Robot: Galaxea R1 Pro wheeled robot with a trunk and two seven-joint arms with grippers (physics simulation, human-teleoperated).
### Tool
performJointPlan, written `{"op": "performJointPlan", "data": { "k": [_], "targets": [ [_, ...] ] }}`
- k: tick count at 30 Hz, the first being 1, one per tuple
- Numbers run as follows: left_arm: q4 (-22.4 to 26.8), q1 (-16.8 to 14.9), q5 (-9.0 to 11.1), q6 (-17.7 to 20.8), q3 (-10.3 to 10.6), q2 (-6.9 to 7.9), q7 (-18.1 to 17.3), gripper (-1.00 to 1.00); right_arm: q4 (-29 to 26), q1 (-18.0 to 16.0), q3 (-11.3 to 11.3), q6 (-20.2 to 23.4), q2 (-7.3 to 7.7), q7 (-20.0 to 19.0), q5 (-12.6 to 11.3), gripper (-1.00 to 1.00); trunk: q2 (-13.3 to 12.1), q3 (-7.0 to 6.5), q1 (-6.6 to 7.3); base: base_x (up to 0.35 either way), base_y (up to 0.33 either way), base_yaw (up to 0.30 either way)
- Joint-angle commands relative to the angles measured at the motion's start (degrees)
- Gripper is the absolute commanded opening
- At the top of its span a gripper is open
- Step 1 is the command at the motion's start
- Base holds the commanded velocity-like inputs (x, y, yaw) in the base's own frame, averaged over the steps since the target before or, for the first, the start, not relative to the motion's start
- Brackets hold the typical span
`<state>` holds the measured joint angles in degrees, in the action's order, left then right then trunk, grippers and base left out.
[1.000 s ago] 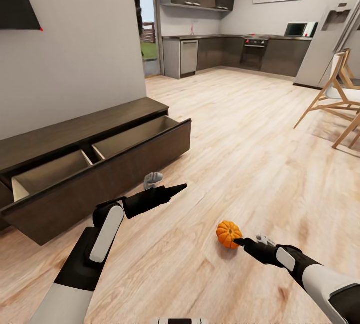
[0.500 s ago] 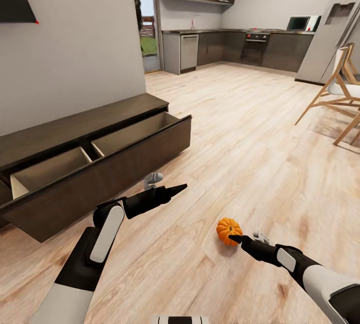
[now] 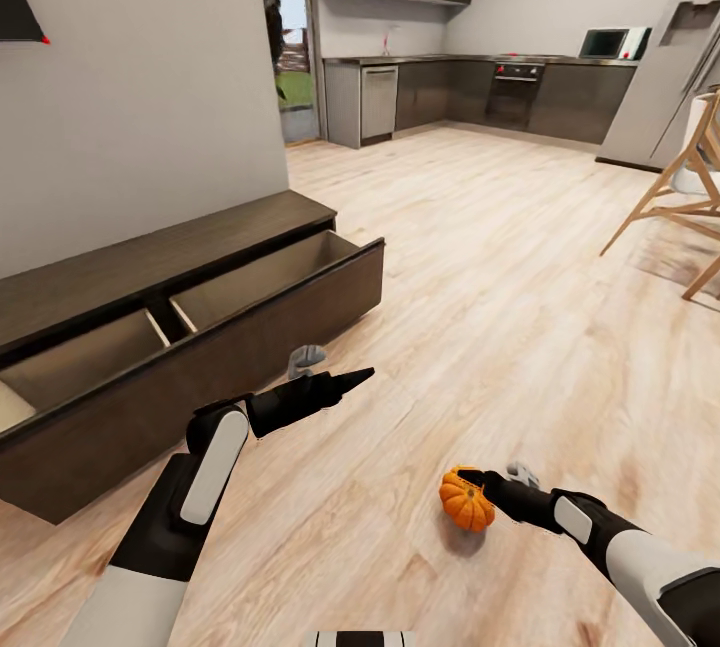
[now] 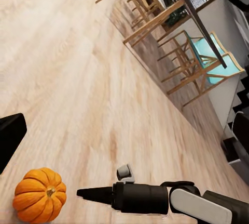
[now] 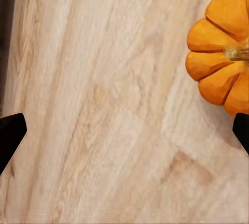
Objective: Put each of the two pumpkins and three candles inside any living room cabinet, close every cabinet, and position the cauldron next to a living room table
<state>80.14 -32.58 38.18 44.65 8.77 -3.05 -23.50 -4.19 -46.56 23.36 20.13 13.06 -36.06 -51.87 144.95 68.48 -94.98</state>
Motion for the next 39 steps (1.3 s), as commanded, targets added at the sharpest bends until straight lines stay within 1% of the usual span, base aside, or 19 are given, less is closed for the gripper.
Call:
{"op": "performJointPlan", "data": {
  "k": [1, 5, 10, 11, 12, 13, 14, 15, 16, 20, 22, 30, 39],
  "targets": [
    [0.0, 0.0, 0.1, 0.4, -0.1, -0.03, -0.1, 1.00, 0.0, 0.0, 0.4, 0.4, 0.03, -0.1, -0.6, 1.00, 0.0, 0.05, -0.02, 0.335, 0.000, 0.000],
    [0.0, 0.0, 0.1, 0.3, -0.1, -0.03, -0.1, 1.00, 0.0, 0.0, 0.4, 0.4, 0.03, 0.0, -0.6, 1.00, 0.0, 0.05, -0.02, 0.306, 0.000, 0.000],
    [0.0, 0.0, 0.1, 0.3, -0.1, -0.03, -0.1, 1.00, 0.0, 0.0, 0.4, 0.4, 0.03, 0.5, -0.6, 1.00, 0.0, 0.05, -0.02, 0.102, 0.000, 0.000],
    [0.0, 0.0, 0.1, 0.3, -0.1, -0.03, -0.1, 1.00, 0.0, 0.0, 0.3, 0.4, 0.03, 2.1, -0.6, 1.00, 0.0, 0.05, -0.02, 0.025, 0.000, 0.000],
    [0.0, 0.0, 0.1, 0.3, -0.1, -0.03, -0.1, 1.00, -0.1, 0.0, 0.3, 0.3, 0.03, 6.2, -0.6, 1.00, 0.0, 0.05, -0.02, 0.013, 0.000, 0.000],
    [0.0, 0.0, 0.1, 0.3, -0.1, -0.03, -0.1, 1.00, -0.1, 0.0, 0.3, 0.3, 0.03, 8.5, -0.6, 1.00, 0.0, 0.05, -0.02, 0.008, 0.000, 0.000],
    [0.0, 0.0, 0.1, 0.3, -0.1, -0.03, -0.2, 1.00, -0.2, 0.0, 0.3, 0.3, 0.03, 9.8, -0.6, 1.00, 0.0, 0.05, -0.02, 0.005, 0.000, 0.000],
    [0.0, 0.0, 0.1, 0.3, -0.1, -0.03, -0.2, 1.00, -0.3, 0.0, 0.4, 0.3, 0.03, 10.1, -0.6, 1.00, 0.0, 0.05, -0.02, 0.003, 0.000, 0.000],
    [0.0, 0.0, 0.1, 0.3, -0.1, -0.03, -0.2, 1.00, -0.3, 0.0, 0.4, 0.3, 0.03, 10.2, -0.6, 1.00, 0.0, 0.05, -0.02, 0.003, 0.000, 0.000],
    [0.0, 0.0, 0.1, 0.4, -0.1, -0.03, -0.4, 1.00, -0.4, 0.0, 0.5, 0.3, 0.03, 7.2, -0.6, 1.00, 0.0, 0.05, -0.02, 0.001, 0.000, 0.000],
    [0.1, 0.0, 0.1, 0.4, -0.1, -0.03, -0.4, 1.00, -0.4, 0.0, 0.5, 0.3, 0.03, 6.5, -0.6, 1.00, 0.0, 0.05, -0.02, 0.000, 0.000, 0.000],
    [0.1, 0.0, 0.1, 0.5, -0.1, -0.03, -0.5, 1.00, -0.4, 0.0, 0.5, 0.4, 0.03, 6.0, -0.6, 1.00, 0.1, 1.82, -0.23, 0.000, 0.000, 0.000],
    [0.1, 0.0, 0.1, 0.5, -0.1, -0.03, -0.5, 1.00, -0.4, 0.0, 0.4, 0.4, 0.03, 6.4, -0.5, 1.00, 0.2, 3.82, -0.46, 0.000, 0.000, 0.000]
  ]
}}
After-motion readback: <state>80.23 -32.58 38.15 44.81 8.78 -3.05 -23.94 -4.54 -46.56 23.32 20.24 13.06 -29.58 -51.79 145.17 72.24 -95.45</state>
